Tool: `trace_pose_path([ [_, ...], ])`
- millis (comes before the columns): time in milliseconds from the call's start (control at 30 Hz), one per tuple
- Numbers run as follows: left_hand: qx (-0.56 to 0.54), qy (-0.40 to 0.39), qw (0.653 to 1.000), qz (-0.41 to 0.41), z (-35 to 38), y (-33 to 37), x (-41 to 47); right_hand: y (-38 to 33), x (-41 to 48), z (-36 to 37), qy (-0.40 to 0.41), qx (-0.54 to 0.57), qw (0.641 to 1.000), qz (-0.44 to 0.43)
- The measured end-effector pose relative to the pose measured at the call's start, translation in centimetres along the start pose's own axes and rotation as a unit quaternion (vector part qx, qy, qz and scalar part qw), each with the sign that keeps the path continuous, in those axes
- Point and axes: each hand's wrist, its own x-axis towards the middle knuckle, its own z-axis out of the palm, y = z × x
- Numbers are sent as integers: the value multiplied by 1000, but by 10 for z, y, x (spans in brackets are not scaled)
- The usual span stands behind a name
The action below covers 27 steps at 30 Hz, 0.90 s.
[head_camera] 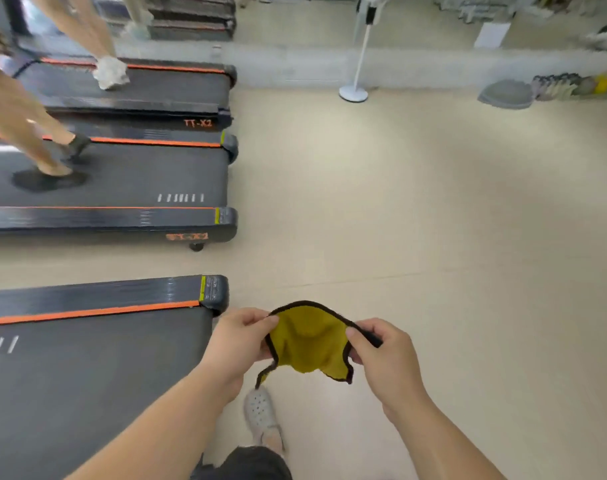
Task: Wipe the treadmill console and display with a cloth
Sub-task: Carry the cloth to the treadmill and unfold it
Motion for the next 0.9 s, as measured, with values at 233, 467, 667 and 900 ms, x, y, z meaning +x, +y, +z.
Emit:
trace_pose_path([
  [233,-26,37,999,-4,-48,49,83,-81,106,128,-112,-88,989,-49],
  [467,-49,195,979,-25,-144,80,153,-137,205,211,-195,-122,971,-71],
  [667,-88,380,917,-81,-217,84,178,-164,296,316,-302,-159,934,-106],
  [900,-139,551,818,-89,-283,105,159,-221,317,451,-459,-177,850,-188],
])
